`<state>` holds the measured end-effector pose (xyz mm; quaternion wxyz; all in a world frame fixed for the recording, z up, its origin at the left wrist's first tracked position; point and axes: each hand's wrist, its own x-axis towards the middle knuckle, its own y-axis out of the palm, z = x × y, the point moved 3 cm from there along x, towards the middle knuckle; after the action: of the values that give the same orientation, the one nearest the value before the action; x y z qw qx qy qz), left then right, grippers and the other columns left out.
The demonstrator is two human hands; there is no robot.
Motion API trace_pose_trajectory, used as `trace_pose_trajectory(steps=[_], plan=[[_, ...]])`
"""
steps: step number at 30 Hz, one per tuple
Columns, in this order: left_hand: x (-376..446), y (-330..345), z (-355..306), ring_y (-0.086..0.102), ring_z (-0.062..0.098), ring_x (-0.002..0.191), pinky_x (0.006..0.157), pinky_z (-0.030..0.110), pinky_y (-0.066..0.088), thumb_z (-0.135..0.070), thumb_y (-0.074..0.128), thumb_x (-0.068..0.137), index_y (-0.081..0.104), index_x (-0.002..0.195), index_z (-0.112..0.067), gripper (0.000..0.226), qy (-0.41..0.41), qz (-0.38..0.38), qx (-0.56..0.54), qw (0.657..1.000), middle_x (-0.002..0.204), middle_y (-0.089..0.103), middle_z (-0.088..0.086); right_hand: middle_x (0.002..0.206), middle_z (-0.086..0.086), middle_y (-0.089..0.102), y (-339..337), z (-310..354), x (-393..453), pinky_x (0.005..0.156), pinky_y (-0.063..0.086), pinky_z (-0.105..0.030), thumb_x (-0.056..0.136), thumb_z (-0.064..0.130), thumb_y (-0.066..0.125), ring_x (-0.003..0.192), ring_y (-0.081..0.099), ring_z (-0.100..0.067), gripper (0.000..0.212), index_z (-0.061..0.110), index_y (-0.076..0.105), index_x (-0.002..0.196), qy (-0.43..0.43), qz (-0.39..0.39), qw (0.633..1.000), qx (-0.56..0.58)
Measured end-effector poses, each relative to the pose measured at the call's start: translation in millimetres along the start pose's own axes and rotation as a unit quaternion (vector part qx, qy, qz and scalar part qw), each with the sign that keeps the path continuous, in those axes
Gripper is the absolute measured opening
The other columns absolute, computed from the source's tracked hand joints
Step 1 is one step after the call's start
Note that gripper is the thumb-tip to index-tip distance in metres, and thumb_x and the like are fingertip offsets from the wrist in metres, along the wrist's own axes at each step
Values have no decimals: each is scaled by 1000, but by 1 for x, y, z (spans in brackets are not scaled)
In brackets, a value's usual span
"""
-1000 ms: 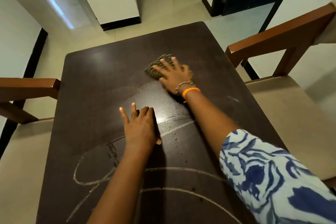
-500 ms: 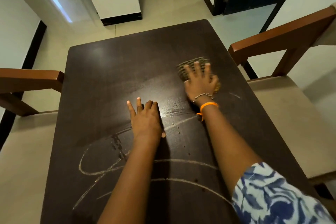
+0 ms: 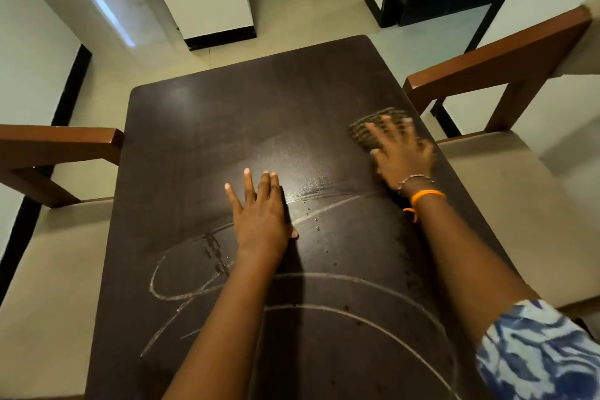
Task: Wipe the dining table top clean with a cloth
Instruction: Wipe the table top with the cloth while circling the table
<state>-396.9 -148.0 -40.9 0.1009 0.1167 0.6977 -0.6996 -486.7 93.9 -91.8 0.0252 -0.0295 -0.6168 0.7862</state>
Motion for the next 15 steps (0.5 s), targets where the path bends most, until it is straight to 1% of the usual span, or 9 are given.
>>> trace_pose_trajectory(steps=[2,3,5,7,9,11,13,15], plan=[[-11,7,0,-21,32,142,104,57,-19,-58,63,73,-9,147,-10,114,-2,11,-21,1000,158,-5,5,159,4,10,-9,-41,-2,108,14,-60,96,33,41,146,0,-28,54,39,21,146,84,-8,996,17],[-17,10,1,-21,31,142,102,56,-21,-59,63,71,-10,147,-10,116,-3,25,-27,999,158,-5,5,159,3,10,-11,-51,-4,108,14,-61,96,33,40,146,0,-28,54,39,20,146,116,-11,993,20],[-26,18,5,-22,31,141,100,56,-23,-58,65,70,-12,147,-10,119,2,47,-20,999,158,-7,6,159,2,10,-10,-49,-9,109,12,-61,97,33,38,146,0,-28,53,38,19,147,160,-12,987,22],[-30,21,8,-23,31,141,100,58,-22,-56,65,72,-13,146,-10,117,5,49,-6,999,158,-8,7,159,0,9,-8,-28,-14,109,10,-62,96,31,40,146,0,-29,55,36,19,147,171,-22,985,29],[-29,22,10,-23,32,141,101,60,-21,-55,65,73,-12,146,-10,115,1,48,-5,999,158,-7,7,159,0,9,-1,9,-24,110,9,-60,94,31,43,146,1,-28,58,35,20,147,129,-29,991,21],[-27,22,9,-23,32,141,101,60,-21,-55,65,72,-9,147,-11,114,-3,54,-1,999,158,-5,6,159,0,9,13,58,-41,110,10,-57,93,32,43,146,3,-27,59,36,20,147,46,-20,999,7],[-26,21,9,-22,32,141,102,61,-20,-55,66,72,-3,148,-14,111,-14,57,3,998,159,-1,4,159,0,10,28,108,-64,109,12,-56,91,33,43,146,5,-27,60,36,20,146,-45,-2,999,7],[-27,20,8,-20,32,142,104,62,-18,-55,66,72,4,149,-16,106,-26,57,-2,998,159,0,1,158,0,14,38,136,-82,108,13,-54,90,33,41,146,6,-27,59,36,22,146,-116,22,993,7]])
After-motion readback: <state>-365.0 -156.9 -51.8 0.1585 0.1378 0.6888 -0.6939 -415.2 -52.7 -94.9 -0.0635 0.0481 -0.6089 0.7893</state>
